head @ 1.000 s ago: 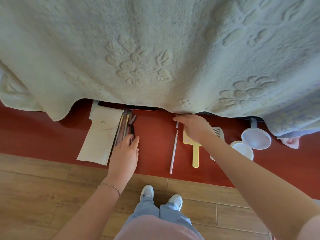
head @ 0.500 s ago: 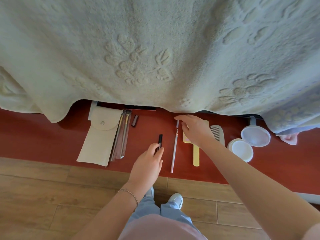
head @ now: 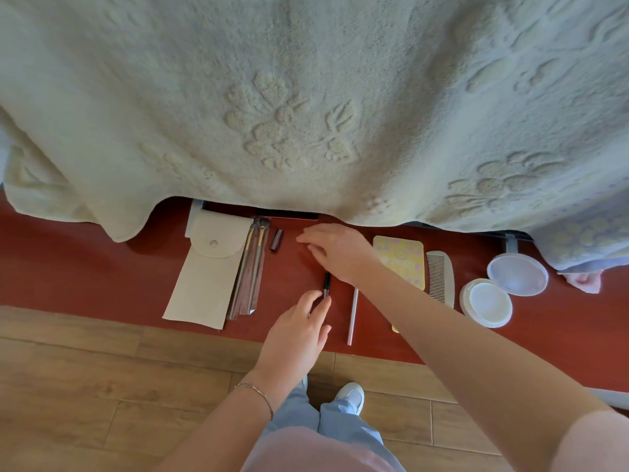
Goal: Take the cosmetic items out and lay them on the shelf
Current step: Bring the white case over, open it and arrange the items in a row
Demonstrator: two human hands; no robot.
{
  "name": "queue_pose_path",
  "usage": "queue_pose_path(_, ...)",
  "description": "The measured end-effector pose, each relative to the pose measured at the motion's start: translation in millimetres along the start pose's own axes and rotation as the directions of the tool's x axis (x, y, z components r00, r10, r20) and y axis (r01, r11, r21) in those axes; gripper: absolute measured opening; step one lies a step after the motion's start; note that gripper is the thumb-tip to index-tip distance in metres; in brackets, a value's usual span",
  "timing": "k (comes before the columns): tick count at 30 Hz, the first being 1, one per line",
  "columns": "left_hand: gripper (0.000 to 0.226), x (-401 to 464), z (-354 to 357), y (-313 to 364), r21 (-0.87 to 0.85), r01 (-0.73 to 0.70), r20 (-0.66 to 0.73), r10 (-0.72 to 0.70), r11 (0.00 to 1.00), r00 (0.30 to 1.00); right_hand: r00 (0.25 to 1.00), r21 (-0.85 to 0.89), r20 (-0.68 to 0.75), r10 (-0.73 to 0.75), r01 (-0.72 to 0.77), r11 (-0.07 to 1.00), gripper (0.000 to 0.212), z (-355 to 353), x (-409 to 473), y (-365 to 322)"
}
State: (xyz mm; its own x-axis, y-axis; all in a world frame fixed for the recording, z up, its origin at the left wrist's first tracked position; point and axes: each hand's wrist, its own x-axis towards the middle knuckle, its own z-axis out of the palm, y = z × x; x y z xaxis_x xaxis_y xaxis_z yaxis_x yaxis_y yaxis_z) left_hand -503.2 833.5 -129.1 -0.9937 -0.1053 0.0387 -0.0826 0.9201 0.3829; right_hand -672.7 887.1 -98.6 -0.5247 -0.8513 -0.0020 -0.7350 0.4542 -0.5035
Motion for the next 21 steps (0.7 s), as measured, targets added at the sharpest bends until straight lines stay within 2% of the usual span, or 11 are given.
queue_pose_path(3,0.046,-6.2,-5.0,-7.1,0.017,0.026,-0.010,-0.026,1.000,1.000,0.978,-0.125,0.190,-0.083,0.108,0.986,0.035,8.7,29.1,-11.7)
queue_pose_path(6,0.045,-11.4,-13.7,-18.4,0.063,0.050,-0.041,-0.047,0.997,0.998,0.956,-0.222,0.275,-0.104,0.168,0.960,0.039,15.4,44.8,-15.2)
queue_pose_path(10,0.042,-13.5,-27.5,-36.9,0.203,0.148,-0.100,-0.130,0.968,0.987,0.946,-0.303,0.279,-0.166,0.251,0.919,0.036,16.8,50.0,-18.1)
queue_pose_path(14,0.049,-12.5,-29.4,-47.7,0.291,0.239,-0.077,-0.226,0.926,0.971,0.933,-0.344,0.310,-0.183,0.290,0.893,0.031,11.4,46.5,-11.3)
queue_pose_path(21,0.059,-14.1,-17.6,-42.4,0.266,0.203,-0.008,-0.209,0.942,0.978,0.938,-0.401,0.334,-0.092,0.229,0.887,0.036,-3.9,25.9,18.6)
